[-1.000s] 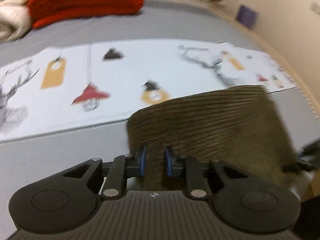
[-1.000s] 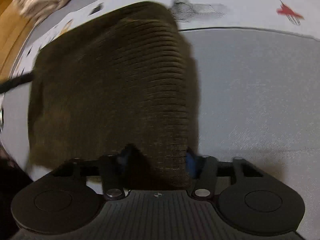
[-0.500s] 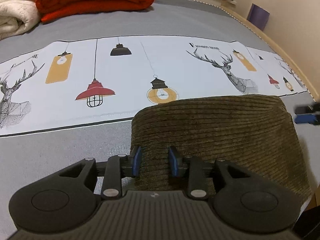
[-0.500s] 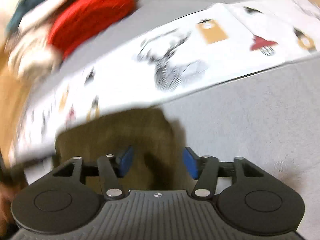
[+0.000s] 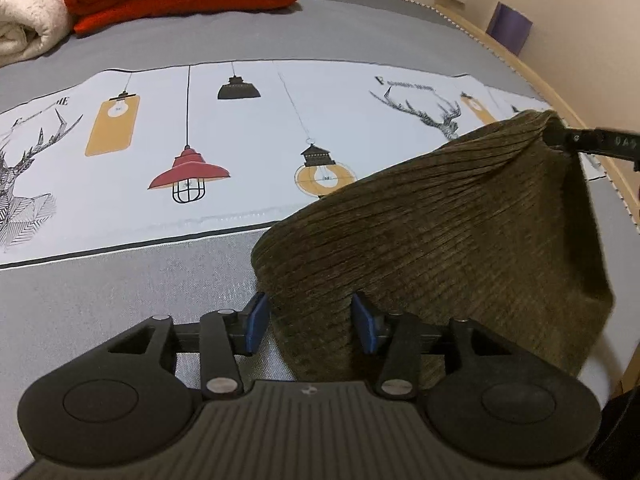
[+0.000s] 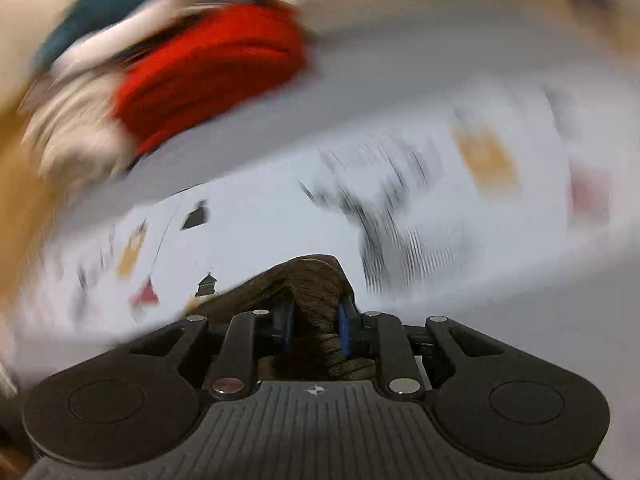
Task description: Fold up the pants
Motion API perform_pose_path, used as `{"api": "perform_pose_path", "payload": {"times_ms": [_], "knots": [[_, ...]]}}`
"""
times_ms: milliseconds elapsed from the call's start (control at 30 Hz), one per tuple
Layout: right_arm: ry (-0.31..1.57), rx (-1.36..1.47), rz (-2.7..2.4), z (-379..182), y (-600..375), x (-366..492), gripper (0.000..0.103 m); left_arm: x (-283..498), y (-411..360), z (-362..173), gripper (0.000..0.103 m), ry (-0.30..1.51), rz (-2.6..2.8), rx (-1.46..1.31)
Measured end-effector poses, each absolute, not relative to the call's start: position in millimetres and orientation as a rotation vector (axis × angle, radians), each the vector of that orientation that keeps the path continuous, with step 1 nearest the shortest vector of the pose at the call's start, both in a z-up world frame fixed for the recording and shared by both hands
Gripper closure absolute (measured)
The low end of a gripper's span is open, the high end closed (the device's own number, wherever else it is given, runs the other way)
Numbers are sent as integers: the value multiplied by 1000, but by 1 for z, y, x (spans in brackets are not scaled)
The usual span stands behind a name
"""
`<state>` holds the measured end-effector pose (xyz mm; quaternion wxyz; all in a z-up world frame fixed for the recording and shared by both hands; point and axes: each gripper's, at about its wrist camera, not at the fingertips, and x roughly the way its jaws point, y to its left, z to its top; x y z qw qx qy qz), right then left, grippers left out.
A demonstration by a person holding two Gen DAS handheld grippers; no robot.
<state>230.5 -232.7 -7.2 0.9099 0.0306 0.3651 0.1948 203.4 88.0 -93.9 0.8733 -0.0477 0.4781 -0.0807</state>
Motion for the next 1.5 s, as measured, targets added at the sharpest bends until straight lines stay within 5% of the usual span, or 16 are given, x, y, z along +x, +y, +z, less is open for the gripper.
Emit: {"api": "perform_pose_path", "payload": {"times_ms": [133, 300, 333, 367, 433, 633, 733, 833, 867, 1000, 1133, 1233, 1300, 1433, 1500], "knots": [[829, 80, -23, -24, -269, 238, 91, 199, 92, -83, 45, 944, -141, -104], [910, 339, 18, -16, -321, 219, 88, 195, 96, -60, 54, 845, -106, -143], [951, 333, 101, -17, -317, 212, 74, 194, 97, -55, 54, 828, -120, -165], [1000, 345, 165, -20, -315, 206, 47, 192, 97, -51, 57, 807, -143, -184], [1094, 378, 251, -32, -314, 192, 27, 189, 94, -45, 61, 787, -195, -195], [1210, 90, 277, -60, -293, 153, 26, 196, 85, -94, 62, 1025, -104, -42], [1217, 83, 288, -65, -295, 143, 31, 190, 85, -78, 64, 972, -95, -55], [1249, 154, 293, -67, -296, 139, 56, 178, 78, -60, 64, 910, -144, -27], [1268, 192, 316, -69, -297, 137, 81, 173, 77, -57, 64, 903, -174, -37], [1337, 140, 374, -75, -277, 120, 103, 158, 69, -51, 63, 901, -333, -11], [1360, -12, 466, -82, -245, 97, 102, 150, 56, -71, 61, 985, -472, 70], [1178, 32, 499, -48, -245, 102, 99, 146, 42, -96, 42, 1074, -435, 232], [1076, 96, 496, -24, -256, 109, 91, 149, 45, -99, 32, 1088, -403, 235], [887, 130, 303, 4, -284, 125, 21, 163, 70, -83, 16, 1012, -308, 36], [873, 135, 180, -2, -294, 136, 12, 172, 81, -85, 12, 1017, -247, -87]]}}
